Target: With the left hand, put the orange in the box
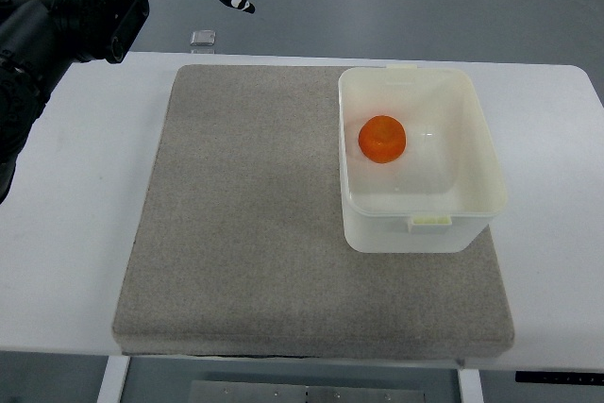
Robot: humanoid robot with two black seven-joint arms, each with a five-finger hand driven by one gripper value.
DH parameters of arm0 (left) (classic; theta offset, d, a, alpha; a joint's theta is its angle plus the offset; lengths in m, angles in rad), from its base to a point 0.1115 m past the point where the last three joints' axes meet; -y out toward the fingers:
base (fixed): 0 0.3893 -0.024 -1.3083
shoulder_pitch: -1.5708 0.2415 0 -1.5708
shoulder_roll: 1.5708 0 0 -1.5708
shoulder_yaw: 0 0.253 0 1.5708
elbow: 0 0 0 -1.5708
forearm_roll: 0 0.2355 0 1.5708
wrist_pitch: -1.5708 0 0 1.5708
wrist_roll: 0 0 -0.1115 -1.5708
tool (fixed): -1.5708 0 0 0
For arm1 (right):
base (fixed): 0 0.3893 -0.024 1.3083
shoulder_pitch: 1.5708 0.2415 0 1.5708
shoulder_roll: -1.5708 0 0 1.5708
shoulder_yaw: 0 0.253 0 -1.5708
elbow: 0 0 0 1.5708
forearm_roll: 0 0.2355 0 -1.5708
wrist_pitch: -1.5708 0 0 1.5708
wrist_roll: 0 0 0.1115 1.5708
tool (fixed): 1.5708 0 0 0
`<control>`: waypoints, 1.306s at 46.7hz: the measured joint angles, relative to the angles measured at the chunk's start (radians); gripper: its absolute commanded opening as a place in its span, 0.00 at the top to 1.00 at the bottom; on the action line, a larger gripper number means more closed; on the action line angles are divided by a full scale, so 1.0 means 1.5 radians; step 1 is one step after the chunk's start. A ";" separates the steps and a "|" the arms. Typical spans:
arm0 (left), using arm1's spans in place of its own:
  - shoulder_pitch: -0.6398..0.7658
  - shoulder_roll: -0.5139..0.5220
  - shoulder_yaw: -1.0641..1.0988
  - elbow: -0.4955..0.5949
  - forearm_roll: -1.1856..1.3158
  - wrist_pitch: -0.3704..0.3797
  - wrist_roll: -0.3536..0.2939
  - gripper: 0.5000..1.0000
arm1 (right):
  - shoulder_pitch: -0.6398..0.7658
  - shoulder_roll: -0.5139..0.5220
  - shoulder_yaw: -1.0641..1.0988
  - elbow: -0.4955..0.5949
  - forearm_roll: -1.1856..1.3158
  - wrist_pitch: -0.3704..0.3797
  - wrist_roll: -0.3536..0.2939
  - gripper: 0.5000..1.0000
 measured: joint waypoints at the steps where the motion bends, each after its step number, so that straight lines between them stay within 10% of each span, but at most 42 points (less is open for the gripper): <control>1: 0.003 0.000 0.000 0.008 -0.007 -0.001 0.004 0.11 | 0.000 0.000 0.000 0.000 0.000 0.000 0.000 0.15; 28: 0.059 0.010 -0.053 0.029 -0.309 -0.038 0.436 0.17 | 0.000 0.000 0.000 0.000 0.000 0.000 0.000 0.15; 49: 0.134 0.020 -0.274 0.018 -0.557 -0.042 0.273 0.19 | 0.000 0.000 0.000 0.000 0.000 0.000 0.000 0.15; 61: 0.187 0.023 -0.368 0.018 -0.721 -0.131 0.227 0.19 | 0.000 0.000 0.000 0.000 0.000 0.000 0.000 0.15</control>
